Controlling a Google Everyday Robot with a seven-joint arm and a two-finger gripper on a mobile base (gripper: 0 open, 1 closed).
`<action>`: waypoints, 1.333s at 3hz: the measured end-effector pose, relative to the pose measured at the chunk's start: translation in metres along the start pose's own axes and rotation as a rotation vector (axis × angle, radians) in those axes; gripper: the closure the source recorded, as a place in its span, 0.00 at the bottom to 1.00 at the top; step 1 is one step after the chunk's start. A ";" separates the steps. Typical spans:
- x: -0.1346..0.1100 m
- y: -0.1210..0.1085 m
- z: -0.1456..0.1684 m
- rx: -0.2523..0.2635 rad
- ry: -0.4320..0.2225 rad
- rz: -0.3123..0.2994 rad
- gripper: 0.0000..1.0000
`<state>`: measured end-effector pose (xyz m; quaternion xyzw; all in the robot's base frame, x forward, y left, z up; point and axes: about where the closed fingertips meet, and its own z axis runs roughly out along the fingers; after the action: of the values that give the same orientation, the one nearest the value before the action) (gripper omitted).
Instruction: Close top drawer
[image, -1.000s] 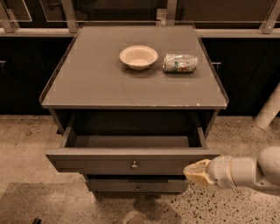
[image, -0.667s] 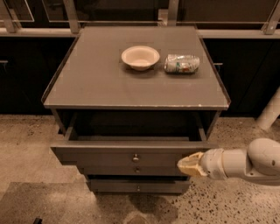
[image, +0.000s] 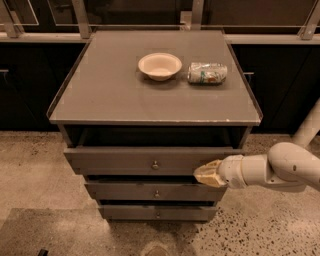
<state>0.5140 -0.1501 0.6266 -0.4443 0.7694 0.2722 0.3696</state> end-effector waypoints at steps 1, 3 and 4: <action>-0.045 -0.026 0.018 0.020 -0.014 -0.096 1.00; -0.053 -0.029 0.022 0.020 -0.009 -0.124 1.00; -0.014 -0.021 -0.004 0.010 0.020 -0.031 1.00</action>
Offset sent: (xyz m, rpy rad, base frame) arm 0.1234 0.0586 0.0617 -0.0724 -0.2308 0.0936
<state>0.5356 -0.1562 0.6382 -0.4568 0.7675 0.2581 0.3682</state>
